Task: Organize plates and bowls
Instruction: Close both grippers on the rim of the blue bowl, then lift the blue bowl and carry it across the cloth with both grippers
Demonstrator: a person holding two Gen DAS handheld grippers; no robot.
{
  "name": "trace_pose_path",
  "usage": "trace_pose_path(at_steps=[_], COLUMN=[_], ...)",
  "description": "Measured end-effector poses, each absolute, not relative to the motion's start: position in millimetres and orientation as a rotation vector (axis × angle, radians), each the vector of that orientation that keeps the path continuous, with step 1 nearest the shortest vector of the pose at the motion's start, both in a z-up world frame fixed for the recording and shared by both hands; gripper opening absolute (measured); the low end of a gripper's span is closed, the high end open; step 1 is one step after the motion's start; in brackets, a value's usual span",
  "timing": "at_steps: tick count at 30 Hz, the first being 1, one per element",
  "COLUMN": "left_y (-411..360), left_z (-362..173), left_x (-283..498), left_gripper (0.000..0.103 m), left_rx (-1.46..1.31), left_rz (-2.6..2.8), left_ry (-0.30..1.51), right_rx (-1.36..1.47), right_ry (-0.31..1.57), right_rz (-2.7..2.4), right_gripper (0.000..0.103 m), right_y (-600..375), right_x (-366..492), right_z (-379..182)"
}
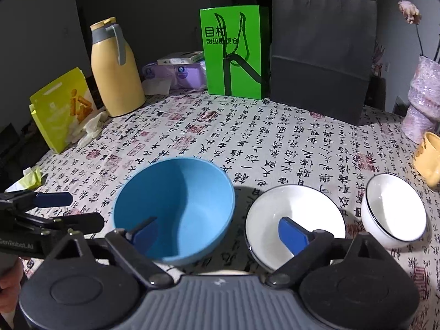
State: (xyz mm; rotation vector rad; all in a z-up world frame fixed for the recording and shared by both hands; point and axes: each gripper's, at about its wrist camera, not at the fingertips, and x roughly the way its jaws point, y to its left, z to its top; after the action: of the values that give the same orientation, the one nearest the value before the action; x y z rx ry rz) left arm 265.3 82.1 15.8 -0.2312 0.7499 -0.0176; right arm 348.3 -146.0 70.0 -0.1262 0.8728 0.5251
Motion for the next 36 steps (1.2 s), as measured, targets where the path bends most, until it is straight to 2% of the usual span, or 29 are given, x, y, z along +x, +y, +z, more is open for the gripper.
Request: trace_pose_path(at_steps=[1, 5, 7, 10, 12, 13, 15, 16, 20, 22, 27, 32, 36], left_y=[82, 84, 84, 83, 84, 85, 86, 86, 87, 88, 88, 87, 89], left_z=[15, 11, 9, 5, 3, 1, -3, -5, -10, -12, -16, -15, -15], left_x=[271, 290, 298, 308, 315, 318, 322, 323, 326, 327, 329, 330, 330], left_gripper=[0.103, 0.103, 0.103, 0.098, 0.089, 0.086, 0.074, 0.072, 0.050, 0.042, 0.016, 0.015, 0.015], left_rx=[-0.230, -0.245, -0.245, -0.249, -0.256, -0.265, -0.281, -0.288, -0.313, -0.320, -0.342, -0.342, -0.350], left_rz=[-0.012, -0.008, -0.004, 0.012, 0.021, 0.023, 0.017, 0.017, 0.011, 0.009, -0.004, 0.014, 0.015], left_ry=[0.760, 0.795, 0.811, 0.830, 0.851, 0.864, 0.891, 0.901, 0.937, 0.952, 0.978, 0.970, 0.969], right_rx=[-0.128, -0.144, -0.155, -0.159, -0.156, -0.153, -0.148, -0.148, -0.152, -0.155, -0.155, -0.162, -0.146], right_ry=[0.877, 0.894, 0.902, 0.922, 0.936, 0.944, 0.956, 0.960, 0.982, 0.998, 1.027, 1.030, 1.038], right_rz=[0.524, 0.523, 0.522, 0.522, 0.524, 0.526, 0.526, 0.526, 0.531, 0.529, 0.538, 0.521, 0.519], right_gripper=[0.081, 0.070, 0.058, 0.047, 0.042, 0.041, 0.040, 0.038, 0.031, 0.024, 0.019, 0.011, 0.010], right_y=[-144, -134, -129, -125, -123, -122, -120, -120, -118, -117, -116, -114, -116], right_x=[353, 369, 376, 385, 390, 392, 396, 397, 400, 402, 403, 402, 403], right_z=[69, 63, 59, 53, 49, 47, 44, 43, 38, 36, 30, 28, 27])
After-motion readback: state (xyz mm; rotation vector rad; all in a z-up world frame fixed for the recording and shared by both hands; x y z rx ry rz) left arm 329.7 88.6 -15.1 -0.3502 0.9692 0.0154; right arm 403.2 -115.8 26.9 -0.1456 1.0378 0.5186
